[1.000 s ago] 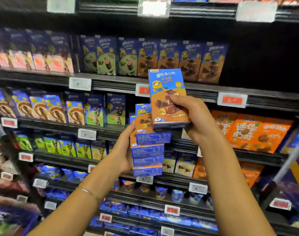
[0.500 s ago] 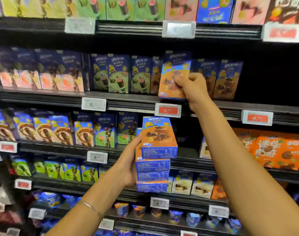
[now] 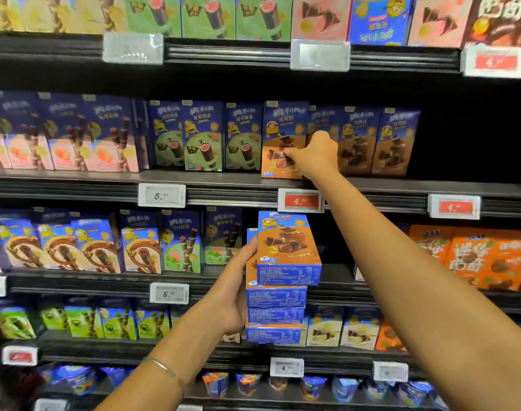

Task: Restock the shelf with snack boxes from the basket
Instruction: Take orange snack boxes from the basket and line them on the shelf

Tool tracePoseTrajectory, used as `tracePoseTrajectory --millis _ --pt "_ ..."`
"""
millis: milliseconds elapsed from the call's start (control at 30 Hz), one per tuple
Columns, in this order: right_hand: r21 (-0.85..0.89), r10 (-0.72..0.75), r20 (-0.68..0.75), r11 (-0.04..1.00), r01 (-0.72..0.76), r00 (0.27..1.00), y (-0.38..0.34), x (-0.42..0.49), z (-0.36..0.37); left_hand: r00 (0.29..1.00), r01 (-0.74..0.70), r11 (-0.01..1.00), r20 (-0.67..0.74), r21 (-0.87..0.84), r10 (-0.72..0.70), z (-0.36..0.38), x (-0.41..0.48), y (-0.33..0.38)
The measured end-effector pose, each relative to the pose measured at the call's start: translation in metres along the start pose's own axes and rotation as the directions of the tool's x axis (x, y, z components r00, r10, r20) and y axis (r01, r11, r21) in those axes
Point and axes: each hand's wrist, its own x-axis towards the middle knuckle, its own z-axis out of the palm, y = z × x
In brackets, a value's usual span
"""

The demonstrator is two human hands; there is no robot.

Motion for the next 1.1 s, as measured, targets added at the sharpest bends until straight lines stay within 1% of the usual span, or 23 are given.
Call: tracePoseTrajectory --millis 167,433,500,567,667,767,867,967,1033,1100 --pt "-0.054 -0.001 -0.019 0.999 -0.001 1.000 -0.002 0.005 0.009 1.000 0.010 1.000 0.000 -0.010 -0.010 0.000 0.004 0.005" --pt "-0.045 -0.007 -0.014 0.999 0.007 1.000 0.000 0.009 0.013 1.000 0.016 1.000 0.017 -0.021 -0.016 -0.002 0.012 0.007" --pt "-0.039 -0.004 0.008 0.999 0.004 1.000 -0.001 0.007 0.011 1.000 0.021 1.000 0.023 -0.023 -0.020 -0.003 0.013 0.006" --pt "0.003 -0.008 0.027 1.000 0.008 1.000 -0.002 -0.001 0.003 0.999 0.017 1.000 0.030 -0.017 -0.016 -0.003 0.015 0.004" --pt "0.080 -0.045 -0.037 0.996 0.048 0.998 -0.003 -0.025 -0.015 0.999 0.002 1.000 0.035 -0.014 -0.002 -0.004 0.017 0.004" --pt "0.260 -0.059 -0.069 0.963 0.075 0.996 0.002 -0.066 -0.036 0.999 -0.018 1.000 0.048 -0.017 0.018 -0.005 0.021 0.001" --pt "0.399 -0.012 -0.025 0.917 0.021 1.000 0.014 -0.106 -0.052 0.998 -0.043 0.999 0.047 -0.017 0.044 -0.005 0.024 -0.003" --pt "0.472 0.045 0.028 0.880 -0.053 0.999 0.030 -0.139 -0.061 0.996 -0.060 0.998 0.060 -0.014 0.061 -0.005 0.024 -0.009" --pt "0.463 0.101 0.067 0.878 -0.121 0.993 0.041 -0.154 -0.064 0.995 -0.079 0.997 0.054 -0.008 0.079 -0.005 0.024 -0.014" --pt "0.404 0.151 0.128 0.895 -0.191 0.980 0.054 -0.163 -0.064 0.994 -0.101 0.995 0.052 0.001 0.100 -0.004 0.023 -0.018"
